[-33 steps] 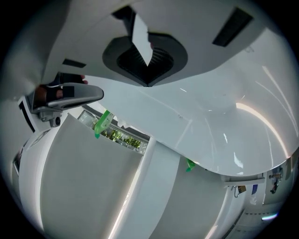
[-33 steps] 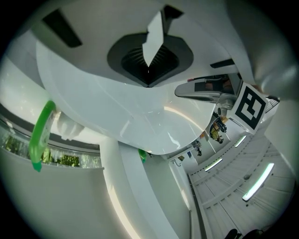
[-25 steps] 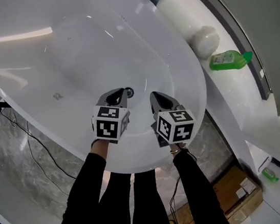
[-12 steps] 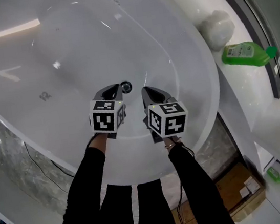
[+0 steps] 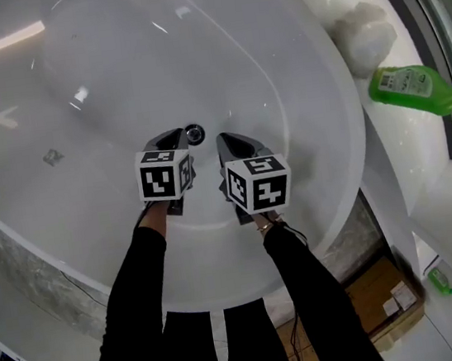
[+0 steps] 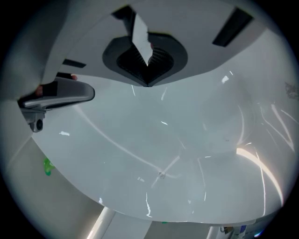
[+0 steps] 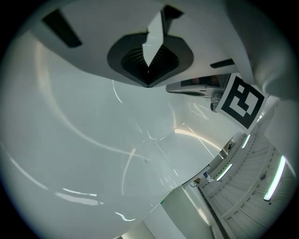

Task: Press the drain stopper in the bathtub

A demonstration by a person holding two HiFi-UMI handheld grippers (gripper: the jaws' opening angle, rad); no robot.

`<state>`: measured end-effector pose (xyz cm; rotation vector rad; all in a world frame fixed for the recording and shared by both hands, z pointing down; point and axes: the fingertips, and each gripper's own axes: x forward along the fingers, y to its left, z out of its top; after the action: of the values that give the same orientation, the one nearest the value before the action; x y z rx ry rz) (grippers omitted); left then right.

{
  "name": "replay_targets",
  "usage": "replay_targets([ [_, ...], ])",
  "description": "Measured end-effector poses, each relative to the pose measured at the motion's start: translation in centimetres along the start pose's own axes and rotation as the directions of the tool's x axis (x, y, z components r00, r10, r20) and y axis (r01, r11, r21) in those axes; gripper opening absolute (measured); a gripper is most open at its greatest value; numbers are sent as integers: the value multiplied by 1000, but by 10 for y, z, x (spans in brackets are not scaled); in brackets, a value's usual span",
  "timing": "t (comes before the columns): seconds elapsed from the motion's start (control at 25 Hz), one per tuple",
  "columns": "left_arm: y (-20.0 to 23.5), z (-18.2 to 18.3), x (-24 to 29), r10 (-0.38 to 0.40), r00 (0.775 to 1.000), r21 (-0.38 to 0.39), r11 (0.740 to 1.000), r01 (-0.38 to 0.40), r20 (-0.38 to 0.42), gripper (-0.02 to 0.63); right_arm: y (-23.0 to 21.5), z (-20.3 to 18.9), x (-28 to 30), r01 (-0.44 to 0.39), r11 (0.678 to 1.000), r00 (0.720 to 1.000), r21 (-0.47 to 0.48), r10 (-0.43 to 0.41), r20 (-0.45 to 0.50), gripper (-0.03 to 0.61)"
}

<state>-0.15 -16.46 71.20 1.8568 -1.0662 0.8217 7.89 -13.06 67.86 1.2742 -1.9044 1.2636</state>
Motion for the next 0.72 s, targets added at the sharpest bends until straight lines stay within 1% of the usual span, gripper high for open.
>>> replay_targets([
  [0.16, 6, -15, 21, 12, 999, -16, 1000, -13, -31, 6, -8, -12, 15, -7, 1000, 1000, 13, 7, -25, 2],
  [0.4, 9, -34, 45, 16, 997, -6, 1000, -17, -80, 6, -16, -21, 34, -22, 999, 998, 28, 23, -52, 2],
  [0.6, 12, -42, 60, 13, 995, -8, 1000, -14, -104, 6, -19, -25, 51, -32, 999, 996, 17, 34, -77, 2],
  [0.72, 15, -44, 67, 12, 994, -24, 1000, -15, -108, 6, -22, -28, 60, -31, 999, 995, 21, 33, -94, 2],
])
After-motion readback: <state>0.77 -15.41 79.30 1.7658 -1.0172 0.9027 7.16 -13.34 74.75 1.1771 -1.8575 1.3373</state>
